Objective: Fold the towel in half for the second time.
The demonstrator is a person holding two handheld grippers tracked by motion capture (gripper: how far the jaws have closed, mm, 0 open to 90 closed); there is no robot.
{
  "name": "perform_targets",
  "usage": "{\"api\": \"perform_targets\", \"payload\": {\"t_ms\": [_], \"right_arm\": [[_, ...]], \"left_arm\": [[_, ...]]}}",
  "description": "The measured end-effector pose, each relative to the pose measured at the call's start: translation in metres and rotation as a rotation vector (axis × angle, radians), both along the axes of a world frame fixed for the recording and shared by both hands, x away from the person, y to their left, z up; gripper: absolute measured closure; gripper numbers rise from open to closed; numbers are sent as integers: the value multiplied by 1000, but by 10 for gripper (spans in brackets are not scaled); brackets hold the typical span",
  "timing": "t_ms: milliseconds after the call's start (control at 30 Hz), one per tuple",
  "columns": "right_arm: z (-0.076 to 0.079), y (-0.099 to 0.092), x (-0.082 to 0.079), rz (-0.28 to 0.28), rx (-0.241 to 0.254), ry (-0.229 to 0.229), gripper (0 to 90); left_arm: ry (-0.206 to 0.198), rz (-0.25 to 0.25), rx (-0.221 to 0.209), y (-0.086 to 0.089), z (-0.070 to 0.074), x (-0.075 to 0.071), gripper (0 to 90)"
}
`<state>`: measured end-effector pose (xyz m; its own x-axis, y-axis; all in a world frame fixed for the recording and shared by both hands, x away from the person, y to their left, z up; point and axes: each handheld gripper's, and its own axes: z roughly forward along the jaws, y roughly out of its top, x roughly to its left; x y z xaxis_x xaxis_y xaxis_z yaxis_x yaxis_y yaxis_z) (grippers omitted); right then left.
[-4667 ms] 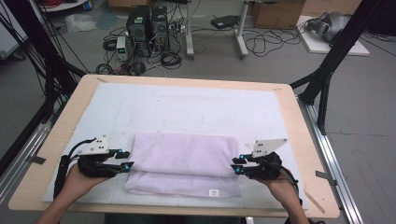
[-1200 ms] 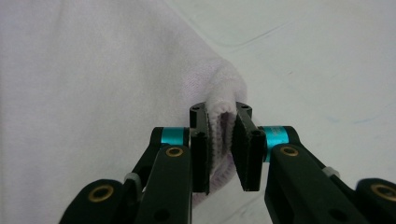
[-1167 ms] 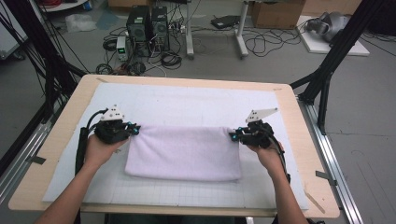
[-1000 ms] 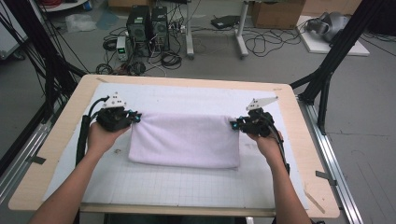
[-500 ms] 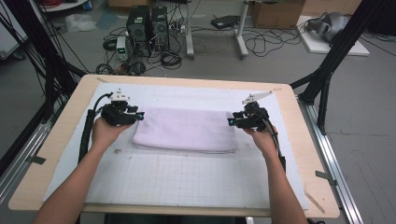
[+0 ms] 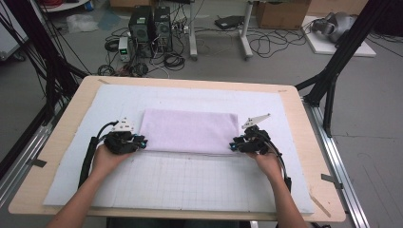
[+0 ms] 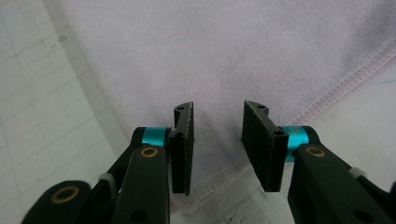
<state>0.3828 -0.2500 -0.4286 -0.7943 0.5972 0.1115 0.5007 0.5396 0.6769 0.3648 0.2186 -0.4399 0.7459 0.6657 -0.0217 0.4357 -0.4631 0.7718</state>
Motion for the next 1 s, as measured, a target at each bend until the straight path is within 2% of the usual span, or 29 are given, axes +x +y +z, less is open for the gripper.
{"api": "perform_targets", "payload": {"t_ms": [33,133,267,400,500,700,900,1000], "right_arm": [[-1,0,-2,0,4,-14,638],[-2,-1,-5,-11,21,-18,607],[1,1,-9,-13,27,-41,542],[5,4,-14,-18,51,-73,486],[8,4,-17,-23,61,-90,445],[12,1,-23,-41,74,-93,340],[16,-2,-31,-64,96,-125,279],[14,-2,-37,-72,102,-137,244]], "left_arm": [[-2,3,-1,0,0,0,707],[-1,15,-12,2,4,-3,645],[-16,20,-51,6,12,-8,586],[-36,17,-70,8,18,-15,522],[-34,22,-88,12,19,-18,469],[-31,21,-92,18,20,-26,415],[-63,19,-104,20,24,-37,380],[-70,18,-92,21,25,-43,348]]}}
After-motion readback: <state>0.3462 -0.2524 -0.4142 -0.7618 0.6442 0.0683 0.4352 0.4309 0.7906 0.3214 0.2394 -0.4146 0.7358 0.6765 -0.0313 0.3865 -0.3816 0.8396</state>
